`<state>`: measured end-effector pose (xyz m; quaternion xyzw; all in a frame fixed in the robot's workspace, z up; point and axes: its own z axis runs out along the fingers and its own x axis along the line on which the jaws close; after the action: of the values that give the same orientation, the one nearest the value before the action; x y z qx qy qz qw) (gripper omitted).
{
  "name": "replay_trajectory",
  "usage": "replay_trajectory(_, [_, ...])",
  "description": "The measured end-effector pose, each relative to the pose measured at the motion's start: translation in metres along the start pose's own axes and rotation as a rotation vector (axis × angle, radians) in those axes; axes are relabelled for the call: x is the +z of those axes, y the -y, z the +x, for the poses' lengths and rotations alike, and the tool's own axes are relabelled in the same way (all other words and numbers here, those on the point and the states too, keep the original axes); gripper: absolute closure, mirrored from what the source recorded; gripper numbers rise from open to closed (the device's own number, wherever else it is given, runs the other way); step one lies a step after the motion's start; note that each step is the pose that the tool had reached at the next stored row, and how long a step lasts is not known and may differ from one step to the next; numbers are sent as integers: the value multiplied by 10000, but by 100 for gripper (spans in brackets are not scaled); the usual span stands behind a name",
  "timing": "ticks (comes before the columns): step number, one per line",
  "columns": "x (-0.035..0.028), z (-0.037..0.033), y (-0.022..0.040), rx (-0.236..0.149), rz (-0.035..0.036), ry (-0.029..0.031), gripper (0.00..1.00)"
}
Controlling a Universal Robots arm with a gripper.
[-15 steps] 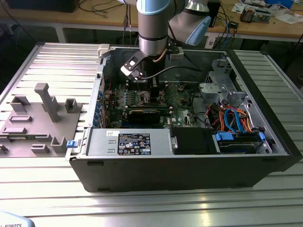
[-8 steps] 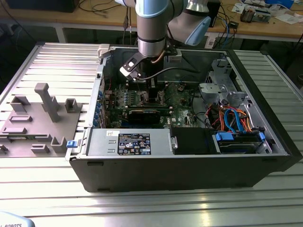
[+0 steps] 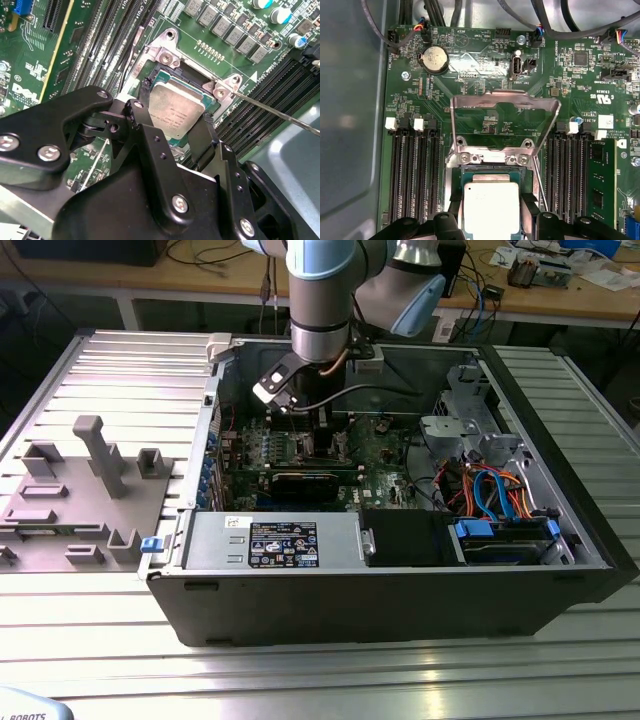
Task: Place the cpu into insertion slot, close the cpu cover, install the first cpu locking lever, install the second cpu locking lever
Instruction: 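Place the cpu into insertion slot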
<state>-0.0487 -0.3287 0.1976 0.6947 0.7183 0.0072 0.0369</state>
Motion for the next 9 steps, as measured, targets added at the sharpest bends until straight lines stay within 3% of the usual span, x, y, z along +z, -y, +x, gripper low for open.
replay_trajectory(5, [1, -13, 0, 30, 1, 1, 46])
replay_trajectory(9, [-3, -14, -6, 32, 0, -48, 46])
